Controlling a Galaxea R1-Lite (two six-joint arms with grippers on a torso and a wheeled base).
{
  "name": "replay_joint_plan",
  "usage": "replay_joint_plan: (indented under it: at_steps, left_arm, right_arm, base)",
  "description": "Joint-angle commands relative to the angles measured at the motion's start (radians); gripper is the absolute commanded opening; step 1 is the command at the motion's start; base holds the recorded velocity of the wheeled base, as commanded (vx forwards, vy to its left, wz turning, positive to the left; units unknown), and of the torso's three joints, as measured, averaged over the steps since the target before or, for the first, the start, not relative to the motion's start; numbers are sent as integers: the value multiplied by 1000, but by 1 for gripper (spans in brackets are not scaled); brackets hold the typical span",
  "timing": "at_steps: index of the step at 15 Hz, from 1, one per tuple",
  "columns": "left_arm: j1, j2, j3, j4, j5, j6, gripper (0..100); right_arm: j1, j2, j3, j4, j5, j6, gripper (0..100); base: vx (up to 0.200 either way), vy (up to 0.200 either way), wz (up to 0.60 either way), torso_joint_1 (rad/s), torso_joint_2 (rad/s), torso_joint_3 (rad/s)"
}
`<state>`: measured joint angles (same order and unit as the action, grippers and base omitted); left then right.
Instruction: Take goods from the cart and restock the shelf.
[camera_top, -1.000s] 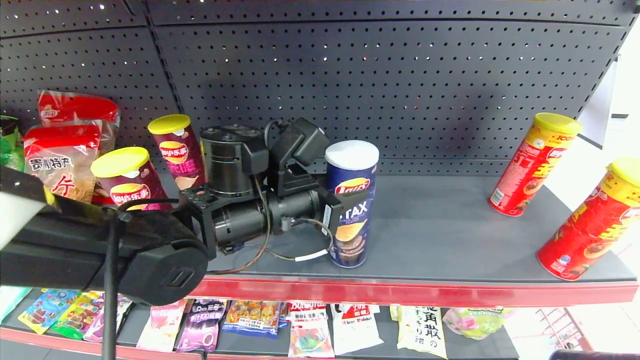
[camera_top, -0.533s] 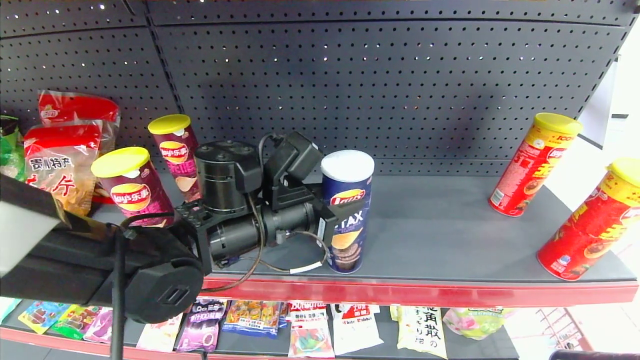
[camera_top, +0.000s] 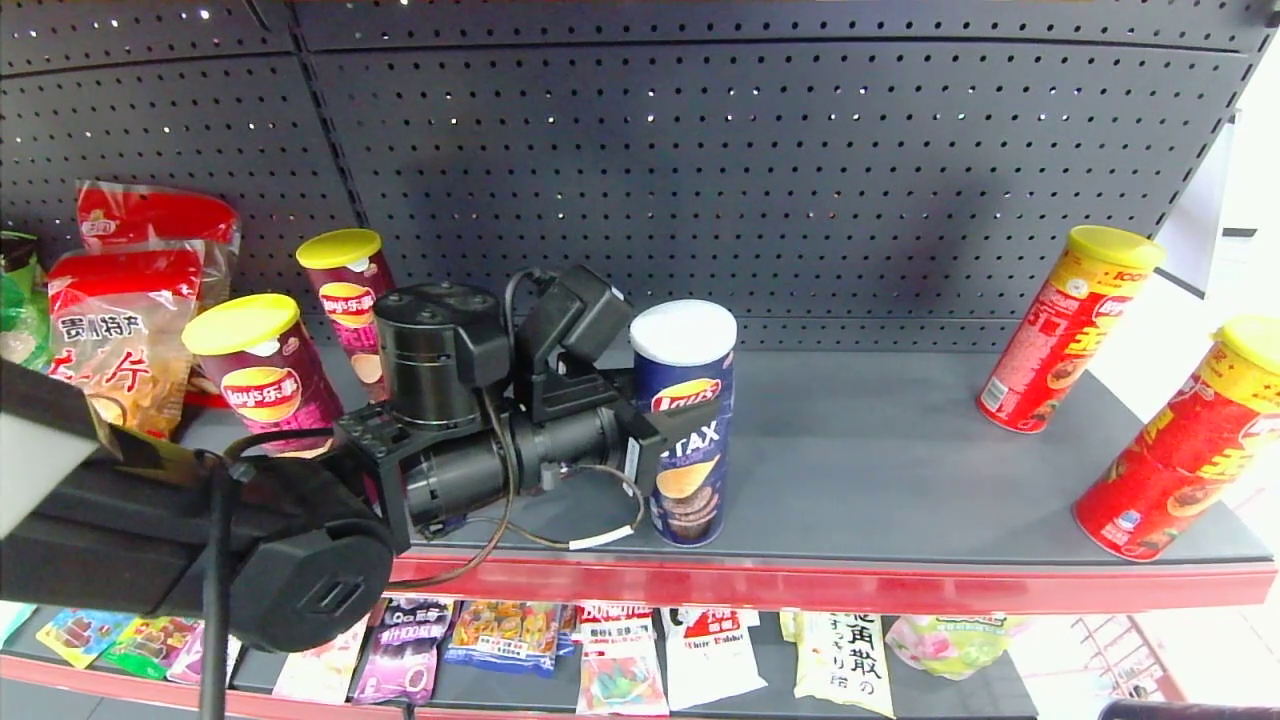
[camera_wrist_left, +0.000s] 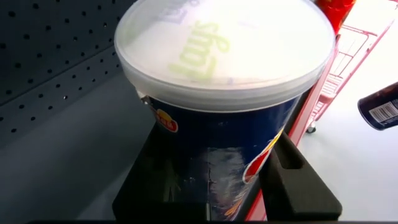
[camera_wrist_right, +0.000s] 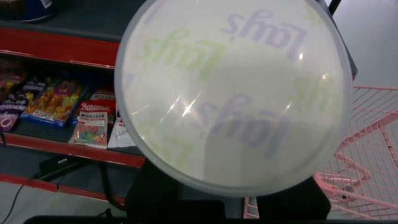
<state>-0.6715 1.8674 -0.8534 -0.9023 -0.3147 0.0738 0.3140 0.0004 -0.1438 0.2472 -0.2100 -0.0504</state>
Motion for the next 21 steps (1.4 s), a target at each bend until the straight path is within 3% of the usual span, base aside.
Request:
replay_joint_plan:
  at_steps: [1, 13, 14, 19, 21]
  left_arm:
    - [-2, -10, -1, -1, 0, 0, 0]
    - [-13, -21, 19, 17, 8, 6, 0]
    - [-13, -21, 24, 16, 8, 7, 100]
    - [-13, -39, 37, 14, 12, 6, 100]
    - [-13, -80, 96, 13, 11, 6, 100]
  right_arm:
    - [0, 0, 0, 0, 0, 0, 0]
    - [0, 0, 0, 0, 0, 0, 0]
    - [0, 0, 0, 0, 0, 0, 0]
    - [0, 0, 0, 0, 0, 0, 0]
    - [0, 0, 0, 0, 0, 0, 0]
  base:
    - [0, 0, 0, 0, 0, 0]
    - [0, 0, 0, 0, 0, 0]
    - [0, 0, 0, 0, 0, 0]
    - [0, 0, 0, 0, 0, 0]
    - [0, 0, 0, 0, 0, 0]
